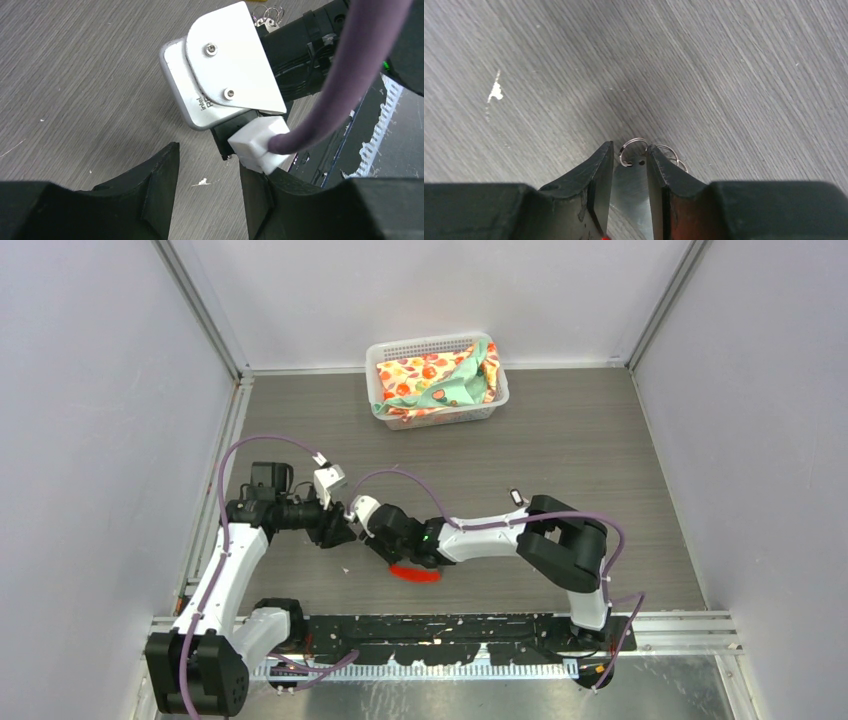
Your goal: Put the keys on the keyring
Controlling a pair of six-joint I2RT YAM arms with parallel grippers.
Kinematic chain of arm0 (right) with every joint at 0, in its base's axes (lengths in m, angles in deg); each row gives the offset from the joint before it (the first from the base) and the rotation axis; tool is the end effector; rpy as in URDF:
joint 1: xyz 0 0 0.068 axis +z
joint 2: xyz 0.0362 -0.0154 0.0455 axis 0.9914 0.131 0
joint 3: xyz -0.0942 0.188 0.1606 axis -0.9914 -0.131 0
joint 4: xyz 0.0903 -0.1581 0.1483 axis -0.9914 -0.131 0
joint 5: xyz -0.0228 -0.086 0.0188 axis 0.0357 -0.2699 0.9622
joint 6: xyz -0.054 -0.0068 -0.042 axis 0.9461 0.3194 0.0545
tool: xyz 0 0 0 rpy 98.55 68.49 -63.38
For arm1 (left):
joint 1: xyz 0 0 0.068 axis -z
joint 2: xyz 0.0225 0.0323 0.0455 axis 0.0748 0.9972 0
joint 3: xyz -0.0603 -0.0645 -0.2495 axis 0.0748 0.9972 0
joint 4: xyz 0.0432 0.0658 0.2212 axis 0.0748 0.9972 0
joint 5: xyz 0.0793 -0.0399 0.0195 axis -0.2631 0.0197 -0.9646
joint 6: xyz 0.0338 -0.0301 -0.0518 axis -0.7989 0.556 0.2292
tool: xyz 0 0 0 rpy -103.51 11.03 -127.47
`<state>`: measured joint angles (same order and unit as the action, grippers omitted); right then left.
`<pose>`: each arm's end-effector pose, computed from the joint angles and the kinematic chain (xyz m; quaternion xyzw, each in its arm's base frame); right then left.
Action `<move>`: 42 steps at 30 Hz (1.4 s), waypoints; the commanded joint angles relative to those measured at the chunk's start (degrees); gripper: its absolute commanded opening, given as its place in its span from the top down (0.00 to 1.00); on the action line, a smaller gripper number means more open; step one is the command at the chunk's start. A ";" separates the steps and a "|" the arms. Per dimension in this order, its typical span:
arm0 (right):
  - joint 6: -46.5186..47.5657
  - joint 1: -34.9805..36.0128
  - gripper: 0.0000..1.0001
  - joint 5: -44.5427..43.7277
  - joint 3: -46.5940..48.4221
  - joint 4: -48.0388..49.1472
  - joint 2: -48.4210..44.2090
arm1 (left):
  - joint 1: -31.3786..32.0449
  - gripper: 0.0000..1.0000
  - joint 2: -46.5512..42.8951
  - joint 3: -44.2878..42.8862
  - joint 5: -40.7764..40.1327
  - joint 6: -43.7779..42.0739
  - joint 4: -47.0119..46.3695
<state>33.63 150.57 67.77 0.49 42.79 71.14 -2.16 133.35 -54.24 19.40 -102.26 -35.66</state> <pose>0.1574 0.3641 0.1547 -0.4606 0.7919 0.1587 0.3682 0.1566 -0.0478 0.2348 0.3591 0.8070 -0.3251 0.3379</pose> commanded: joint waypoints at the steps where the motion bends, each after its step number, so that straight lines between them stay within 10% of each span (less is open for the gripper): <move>1: 0.65 0.26 0.65 -2.94 2.02 0.61 0.10 | -0.29 0.51 -1.19 -2.40 1.63 0.98 -0.58; 14: 0.11 0.20 0.99 -4.09 0.37 3.51 -0.41 | -0.30 0.51 -1.63 -2.49 1.97 0.82 0.22; 21: 0.03 -0.78 0.99 -1.33 -5.66 10.94 -8.31 | -0.29 0.52 -1.69 -2.58 3.29 -2.02 2.44; 42: -9.50 -9.37 0.99 48.84 -10.16 16.20 -27.87 | 1.74 0.48 -6.08 -7.52 14.50 -25.07 17.92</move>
<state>25.87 141.41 104.47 -13.69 57.96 45.28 -0.65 128.30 -59.42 31.14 -123.49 -21.37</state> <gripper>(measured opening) 0.025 0.513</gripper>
